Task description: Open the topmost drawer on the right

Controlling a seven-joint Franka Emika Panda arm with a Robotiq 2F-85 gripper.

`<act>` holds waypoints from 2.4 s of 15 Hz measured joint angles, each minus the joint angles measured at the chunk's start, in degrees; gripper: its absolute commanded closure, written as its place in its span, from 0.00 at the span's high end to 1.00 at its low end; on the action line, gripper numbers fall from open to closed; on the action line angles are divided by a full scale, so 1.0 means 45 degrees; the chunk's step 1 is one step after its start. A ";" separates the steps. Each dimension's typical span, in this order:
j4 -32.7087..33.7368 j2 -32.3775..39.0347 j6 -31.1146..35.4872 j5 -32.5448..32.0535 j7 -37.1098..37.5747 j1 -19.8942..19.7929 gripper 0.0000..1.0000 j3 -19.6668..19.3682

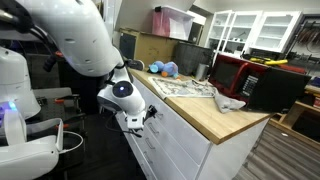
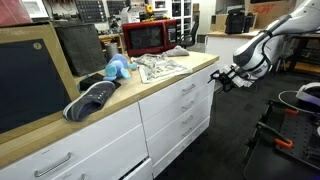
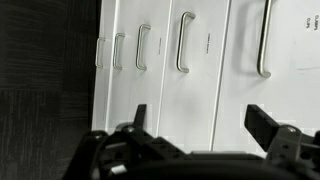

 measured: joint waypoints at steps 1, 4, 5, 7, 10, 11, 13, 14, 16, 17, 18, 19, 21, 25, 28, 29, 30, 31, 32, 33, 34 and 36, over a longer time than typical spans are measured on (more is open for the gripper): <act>-0.0095 0.0134 0.0000 -0.0013 -0.0265 -0.0309 1.00 0.0104; -0.0121 0.0516 0.0000 -0.0017 -0.0821 -0.0572 1.00 0.0138; -0.0105 0.0633 0.0000 -0.0017 -0.0926 -0.0561 1.00 0.0147; -0.0066 0.0837 0.0000 -0.0017 -0.0940 -0.0488 1.00 0.0200; -0.0017 0.1048 0.0000 0.0005 -0.0940 -0.0464 1.00 0.0470; 0.0035 0.1103 0.0000 0.0013 -0.0940 -0.0459 1.00 0.0563; 0.0200 0.1192 0.0000 0.0069 -0.0939 -0.0398 1.00 0.0676; 0.0318 0.1228 0.0000 0.0109 -0.0938 -0.0322 1.00 0.0682; 0.0585 0.1362 0.0000 0.0157 -0.0937 -0.0153 1.00 0.0683; 0.0721 0.1454 0.0000 0.0169 -0.0937 -0.0066 1.00 0.0683; 0.0853 0.1551 0.0000 0.0177 -0.0937 0.0026 1.00 0.0684; 0.0976 0.1646 0.0000 0.0184 -0.0937 0.0122 1.00 0.0685; 0.1176 0.1825 0.0000 0.0234 -0.0936 0.0341 1.00 0.0686; 0.1566 0.2126 0.0000 0.0396 -0.0920 0.0888 1.00 0.0692; 0.1916 0.2295 0.0000 0.0612 -0.0916 0.1372 1.00 0.0724; 0.2060 0.2364 0.0000 0.0672 -0.0916 0.1538 1.00 0.0743; 0.2211 0.2432 0.0000 0.0719 -0.0916 0.1699 1.00 0.0758; 0.2390 0.2506 0.0000 0.0765 -0.0916 0.1877 1.00 0.0775; 0.2558 0.2570 0.0000 0.0799 -0.0913 0.2044 1.00 0.0789; 0.2755 0.2643 0.0000 0.0832 -0.0909 0.2233 1.00 0.0797; 0.2956 0.2720 0.0000 0.0873 -0.0909 0.2430 1.00 0.0797; 0.3292 0.2830 0.0006 0.1051 -0.0911 0.2796 1.00 0.0752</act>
